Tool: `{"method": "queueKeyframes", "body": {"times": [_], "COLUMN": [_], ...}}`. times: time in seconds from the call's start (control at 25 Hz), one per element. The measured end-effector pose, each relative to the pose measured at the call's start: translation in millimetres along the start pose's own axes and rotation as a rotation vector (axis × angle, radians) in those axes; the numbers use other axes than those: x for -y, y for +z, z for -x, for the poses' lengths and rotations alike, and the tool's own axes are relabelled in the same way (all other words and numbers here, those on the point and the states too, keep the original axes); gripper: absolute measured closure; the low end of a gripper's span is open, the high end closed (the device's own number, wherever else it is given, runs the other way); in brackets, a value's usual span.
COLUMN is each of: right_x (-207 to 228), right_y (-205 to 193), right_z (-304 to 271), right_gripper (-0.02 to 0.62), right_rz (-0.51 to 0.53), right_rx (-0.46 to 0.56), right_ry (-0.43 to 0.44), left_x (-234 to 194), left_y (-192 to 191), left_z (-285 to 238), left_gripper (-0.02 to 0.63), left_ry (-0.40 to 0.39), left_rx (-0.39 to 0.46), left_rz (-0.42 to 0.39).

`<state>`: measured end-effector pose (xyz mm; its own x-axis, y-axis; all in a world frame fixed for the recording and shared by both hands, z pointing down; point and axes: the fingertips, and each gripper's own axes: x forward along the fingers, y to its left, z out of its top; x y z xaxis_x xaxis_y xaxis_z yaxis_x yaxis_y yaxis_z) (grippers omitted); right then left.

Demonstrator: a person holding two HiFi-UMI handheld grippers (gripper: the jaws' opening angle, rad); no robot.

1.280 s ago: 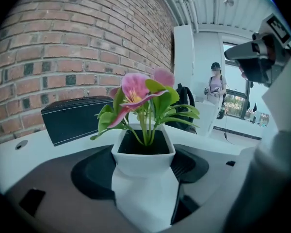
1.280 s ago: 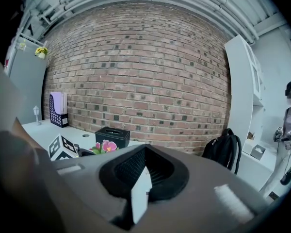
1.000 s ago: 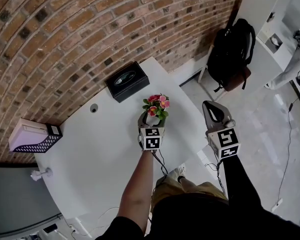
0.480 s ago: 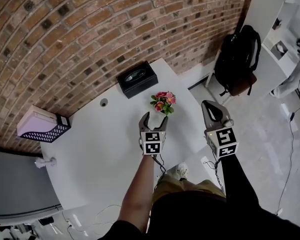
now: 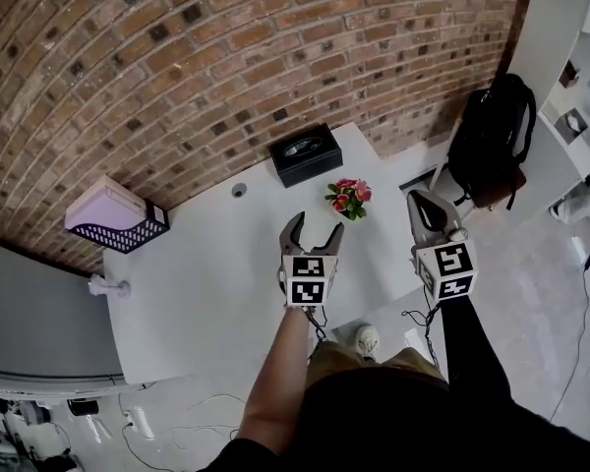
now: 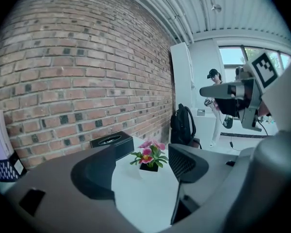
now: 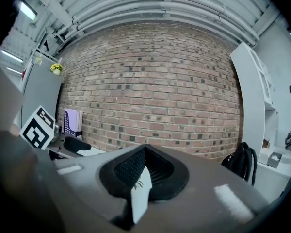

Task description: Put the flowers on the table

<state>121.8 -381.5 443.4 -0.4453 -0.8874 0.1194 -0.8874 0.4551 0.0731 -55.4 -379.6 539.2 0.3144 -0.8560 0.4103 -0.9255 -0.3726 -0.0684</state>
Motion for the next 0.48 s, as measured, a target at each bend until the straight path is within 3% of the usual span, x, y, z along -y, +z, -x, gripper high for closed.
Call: {"method": "queueKeyframes", "body": {"times": [0.48], "right_x": [-11], "right_y": [31], "right_z": [3], "right_gripper": [0.595], "right_rz": [0.015], "right_rx": [0.077], "right_ry": [0.024], "left_x": [-11], "left_y": [84], "left_z": [77], "left_gripper": [0.264], "left_ry": [0.022], "left_rx": [0.182], "left_rz": [0.021]}}
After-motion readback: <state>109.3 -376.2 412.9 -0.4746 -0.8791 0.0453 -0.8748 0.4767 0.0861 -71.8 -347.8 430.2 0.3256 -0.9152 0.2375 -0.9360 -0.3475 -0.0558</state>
